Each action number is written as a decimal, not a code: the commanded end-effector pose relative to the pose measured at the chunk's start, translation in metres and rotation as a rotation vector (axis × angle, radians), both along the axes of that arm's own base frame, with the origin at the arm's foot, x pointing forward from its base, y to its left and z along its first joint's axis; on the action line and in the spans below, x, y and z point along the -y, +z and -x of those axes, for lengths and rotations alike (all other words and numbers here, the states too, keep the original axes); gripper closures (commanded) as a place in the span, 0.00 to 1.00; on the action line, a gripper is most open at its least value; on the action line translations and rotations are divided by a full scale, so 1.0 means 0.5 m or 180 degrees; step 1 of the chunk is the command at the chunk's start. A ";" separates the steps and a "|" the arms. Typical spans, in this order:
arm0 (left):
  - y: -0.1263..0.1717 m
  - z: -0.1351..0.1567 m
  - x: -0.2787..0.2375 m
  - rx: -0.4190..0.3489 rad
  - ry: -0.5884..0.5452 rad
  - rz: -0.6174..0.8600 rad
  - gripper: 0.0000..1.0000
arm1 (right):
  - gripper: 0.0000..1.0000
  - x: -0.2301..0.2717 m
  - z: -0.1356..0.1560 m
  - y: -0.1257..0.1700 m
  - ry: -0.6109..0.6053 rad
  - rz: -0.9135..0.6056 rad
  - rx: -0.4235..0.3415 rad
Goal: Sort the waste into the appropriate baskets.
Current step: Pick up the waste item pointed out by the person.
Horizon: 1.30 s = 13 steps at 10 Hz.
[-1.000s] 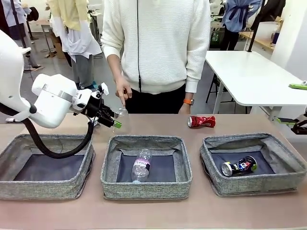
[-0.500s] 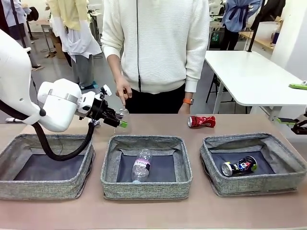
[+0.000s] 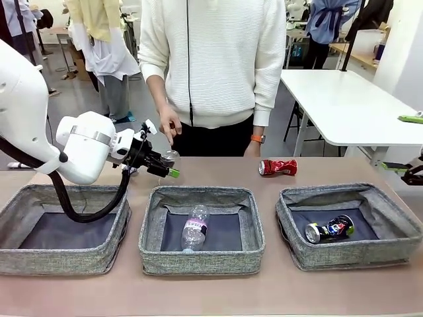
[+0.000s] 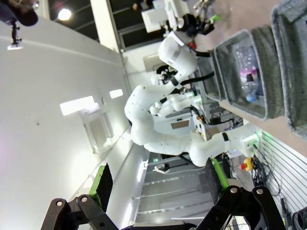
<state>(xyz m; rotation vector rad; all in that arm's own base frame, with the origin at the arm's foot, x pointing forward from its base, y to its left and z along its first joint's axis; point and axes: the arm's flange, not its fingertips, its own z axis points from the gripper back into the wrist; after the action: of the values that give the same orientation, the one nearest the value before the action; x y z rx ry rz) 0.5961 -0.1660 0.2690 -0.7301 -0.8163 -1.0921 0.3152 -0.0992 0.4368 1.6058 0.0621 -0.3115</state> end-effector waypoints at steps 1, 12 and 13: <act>-0.002 0.003 0.004 0.0079 -0.0047 0.0004 0.40 | 0.00 0.004 0.000 0.011 0.0031 -0.0027 -0.0065; 0.015 0.004 -0.002 0.0108 0.0010 0.0036 0.84 | 0.00 0.004 0.000 0.011 0.0031 -0.0027 -0.0065; 0.031 0.004 -0.002 0.0150 0.0037 0.0090 0.84 | 0.00 0.004 0.000 0.011 0.0031 -0.0027 -0.0065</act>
<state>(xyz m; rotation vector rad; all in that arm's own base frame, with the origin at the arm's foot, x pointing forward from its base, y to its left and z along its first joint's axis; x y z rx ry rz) 0.5975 -0.1650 0.2781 -0.7209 -0.8339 -1.1002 0.3152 -0.0992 0.4368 1.6058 0.0623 -0.3116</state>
